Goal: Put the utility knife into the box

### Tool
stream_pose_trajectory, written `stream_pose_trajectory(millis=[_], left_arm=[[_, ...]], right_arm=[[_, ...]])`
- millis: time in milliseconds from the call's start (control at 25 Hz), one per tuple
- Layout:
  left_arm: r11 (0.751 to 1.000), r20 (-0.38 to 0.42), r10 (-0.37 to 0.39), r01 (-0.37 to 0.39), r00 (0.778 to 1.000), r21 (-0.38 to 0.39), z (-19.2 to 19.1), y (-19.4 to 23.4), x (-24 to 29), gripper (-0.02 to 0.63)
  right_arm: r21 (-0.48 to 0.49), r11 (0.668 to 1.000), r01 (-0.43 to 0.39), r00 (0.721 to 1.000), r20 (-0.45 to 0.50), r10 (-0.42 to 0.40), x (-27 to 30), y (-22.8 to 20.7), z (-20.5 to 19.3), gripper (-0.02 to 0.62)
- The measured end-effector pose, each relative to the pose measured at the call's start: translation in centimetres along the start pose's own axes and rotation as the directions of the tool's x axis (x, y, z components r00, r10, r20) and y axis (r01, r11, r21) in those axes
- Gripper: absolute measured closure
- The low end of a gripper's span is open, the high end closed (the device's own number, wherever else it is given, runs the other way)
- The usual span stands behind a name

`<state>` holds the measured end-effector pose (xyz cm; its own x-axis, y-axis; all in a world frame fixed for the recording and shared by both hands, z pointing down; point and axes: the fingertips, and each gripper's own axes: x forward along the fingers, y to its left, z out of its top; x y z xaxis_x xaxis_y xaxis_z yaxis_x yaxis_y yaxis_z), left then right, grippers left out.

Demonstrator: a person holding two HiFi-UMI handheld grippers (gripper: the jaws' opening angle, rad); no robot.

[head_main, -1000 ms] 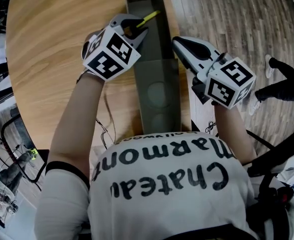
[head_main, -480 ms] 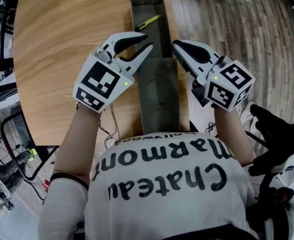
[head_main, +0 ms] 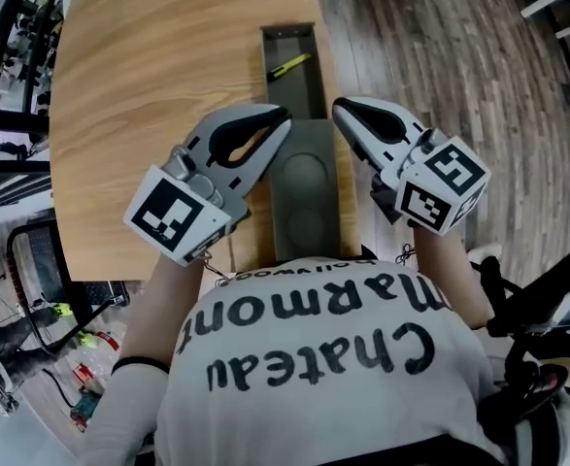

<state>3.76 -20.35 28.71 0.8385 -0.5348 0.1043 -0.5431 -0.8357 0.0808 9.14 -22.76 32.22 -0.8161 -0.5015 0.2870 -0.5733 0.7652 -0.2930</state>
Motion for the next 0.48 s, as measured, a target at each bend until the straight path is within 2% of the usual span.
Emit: stream_pose_trajectory(millis=[120, 280, 480], left_arm=[[1.0, 0.051, 0.01, -0.009, 0.999, -0.014, 1.2, -1.3, -1.3, 0.6], [0.999, 0.067, 0.038, -0.037, 0.997, -0.025, 2.2, -2.3, -2.5, 0.6], [0.997, 0.083, 0.083, -0.082, 0.993, -0.016, 2.9, -2.7, -3.6, 0.6]], right_arm=[[-0.019, 1.0, -0.01, 0.999, 0.048, 0.011, -1.8, 1.5, 1.8, 0.584], [-0.046, 0.997, -0.066, 0.988, 0.136, 0.072, -4.2, 3.8, 4.4, 0.586], [-0.134, 0.985, -0.105, 0.978, 0.166, 0.127, -5.9, 5.8, 5.4, 0.586]])
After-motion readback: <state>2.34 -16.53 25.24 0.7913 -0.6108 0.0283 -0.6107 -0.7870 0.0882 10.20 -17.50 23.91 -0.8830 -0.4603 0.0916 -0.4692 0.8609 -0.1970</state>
